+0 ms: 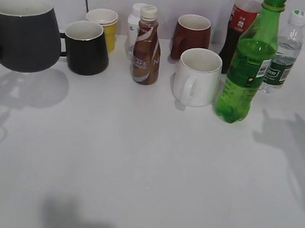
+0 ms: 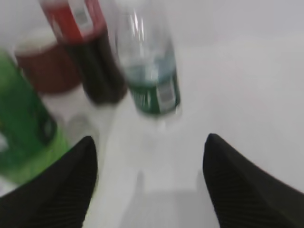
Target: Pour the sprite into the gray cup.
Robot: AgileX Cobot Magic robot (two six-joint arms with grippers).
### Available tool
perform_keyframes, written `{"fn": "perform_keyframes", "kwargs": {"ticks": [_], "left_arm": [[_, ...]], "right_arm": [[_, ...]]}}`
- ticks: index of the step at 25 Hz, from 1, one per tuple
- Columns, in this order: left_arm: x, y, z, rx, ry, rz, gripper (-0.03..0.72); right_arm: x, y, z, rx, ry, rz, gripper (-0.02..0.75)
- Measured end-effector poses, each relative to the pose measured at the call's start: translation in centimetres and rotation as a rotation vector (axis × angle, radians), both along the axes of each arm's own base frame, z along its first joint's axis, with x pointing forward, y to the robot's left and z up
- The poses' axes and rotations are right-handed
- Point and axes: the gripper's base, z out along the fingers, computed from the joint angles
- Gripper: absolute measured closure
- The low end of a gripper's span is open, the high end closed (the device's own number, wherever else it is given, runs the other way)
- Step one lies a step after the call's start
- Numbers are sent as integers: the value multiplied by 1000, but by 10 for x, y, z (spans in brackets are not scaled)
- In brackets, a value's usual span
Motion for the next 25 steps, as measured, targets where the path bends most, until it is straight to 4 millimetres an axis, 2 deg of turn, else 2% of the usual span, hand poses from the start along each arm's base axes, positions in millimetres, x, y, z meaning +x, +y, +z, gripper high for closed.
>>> {"fn": "perform_keyframes", "kwargs": {"ticks": [2, 5, 10, 15, 19, 25], "left_arm": [[0, 0, 0, 1, 1, 0, 645], [0, 0, 0, 1, 1, 0, 645], [0, 0, 0, 1, 2, 0, 645], [0, 0, 0, 1, 2, 0, 645], [0, 0, 0, 0, 2, 0, 645], [0, 0, 0, 1, 2, 0, 645]], "right_arm": [[-9, 3, -17, 17, 38, 21, 221], [-22, 14, -28, 8, 53, 83, 229], [-27, 42, -26, -145, -28, 263, 234], [-12, 55, -30, -220, -120, 321, 203], [2, 60, -42, -180, -157, 316, 131], [29, 71, -64, -116, -141, 331, 112]]}}
